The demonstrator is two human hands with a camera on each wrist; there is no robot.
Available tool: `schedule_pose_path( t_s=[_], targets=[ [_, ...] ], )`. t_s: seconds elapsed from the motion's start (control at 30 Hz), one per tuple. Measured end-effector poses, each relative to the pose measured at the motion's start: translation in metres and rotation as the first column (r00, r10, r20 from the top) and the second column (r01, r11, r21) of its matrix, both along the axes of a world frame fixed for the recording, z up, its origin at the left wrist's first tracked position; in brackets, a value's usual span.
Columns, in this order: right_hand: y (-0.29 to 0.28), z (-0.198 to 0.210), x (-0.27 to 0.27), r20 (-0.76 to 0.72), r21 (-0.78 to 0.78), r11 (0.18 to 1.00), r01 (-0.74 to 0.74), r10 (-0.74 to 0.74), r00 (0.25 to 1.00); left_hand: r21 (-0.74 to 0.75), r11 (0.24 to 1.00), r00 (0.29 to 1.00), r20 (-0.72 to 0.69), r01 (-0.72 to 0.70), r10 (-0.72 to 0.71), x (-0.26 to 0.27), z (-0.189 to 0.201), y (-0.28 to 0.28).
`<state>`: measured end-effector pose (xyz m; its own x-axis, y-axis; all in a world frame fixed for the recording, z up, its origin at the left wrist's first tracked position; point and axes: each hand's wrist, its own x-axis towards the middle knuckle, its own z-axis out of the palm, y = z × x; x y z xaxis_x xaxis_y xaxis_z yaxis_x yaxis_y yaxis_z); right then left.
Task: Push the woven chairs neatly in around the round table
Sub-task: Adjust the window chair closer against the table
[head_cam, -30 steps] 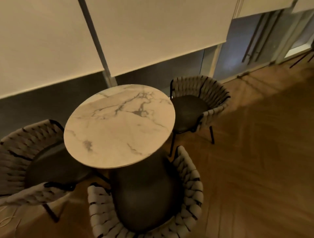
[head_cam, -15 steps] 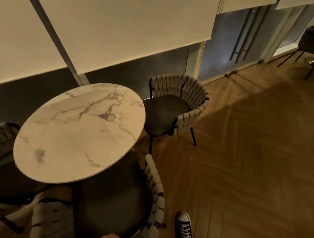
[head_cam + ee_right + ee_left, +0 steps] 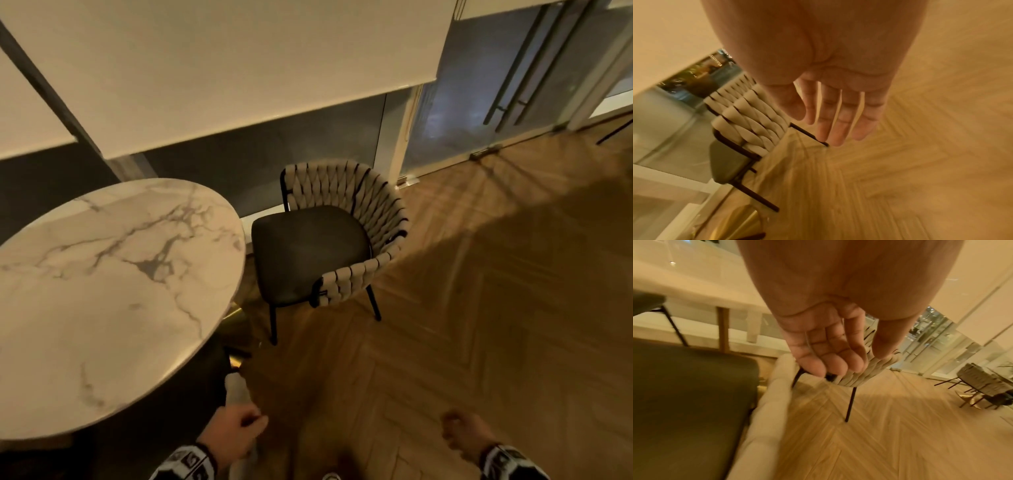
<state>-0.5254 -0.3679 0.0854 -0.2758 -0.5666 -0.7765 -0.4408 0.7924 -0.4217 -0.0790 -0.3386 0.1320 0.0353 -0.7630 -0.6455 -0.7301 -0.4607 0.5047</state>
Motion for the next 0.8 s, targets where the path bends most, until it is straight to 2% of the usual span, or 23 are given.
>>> schedule_pose_path(
  t_s=[0.07, 0.13, 0.3, 0.4, 0.5, 0.6, 0.73, 0.8],
  targets=[
    [-0.06, 0.004, -0.002, -0.02, 0.016, 0.984, -0.18, 0.18, 0.983, -0.035, 0.999, 1.0, 0.016, 0.016, -0.016, -0.028, 0.004, -0.053],
    [-0.13, 0.0, 0.0, -0.061, -0.042, 0.937, -0.346, 0.343, 0.937, -0.058, 0.998, 0.998, 0.061, 0.036, -0.033, -0.055, 0.007, -0.103],
    [-0.27, -0.009, 0.012, -0.268, -0.089, 0.697, -0.711, 0.671, 0.691, -0.155, 0.986, 0.98, 0.176, -0.062, 0.09, -0.111, -0.008, -0.209],
    [-0.327, -0.012, 0.03, -0.443, -0.132, 0.527, -0.84, 0.727, 0.525, -0.154, 0.984, 0.966, 0.226, -0.093, 0.127, -0.143, -0.02, -0.252],
    [-0.361, -0.014, 0.05, -0.493, -0.123, 0.388, -0.913, 0.774, 0.396, -0.112, 0.986, 0.961, 0.236, -0.121, 0.144, -0.167, -0.033, -0.284],
    [-0.385, -0.029, 0.064, -0.492, -0.016, 0.311, -0.95, 0.825, 0.278, -0.102, 0.992, 0.956, 0.275, -0.076, 0.102, -0.178, -0.049, -0.315],
    [-0.398, -0.054, 0.071, -0.548, 0.075, 0.213, -0.974, 0.825, 0.138, -0.1, 0.993, 0.929, 0.37, 0.066, -0.024, -0.175, -0.074, -0.348],
    [-0.401, -0.061, 0.073, -0.572, 0.073, 0.195, -0.978, 0.811, 0.119, -0.051, 0.991, 0.922, 0.375, 0.122, -0.094, -0.17, -0.089, -0.363]
  ],
)
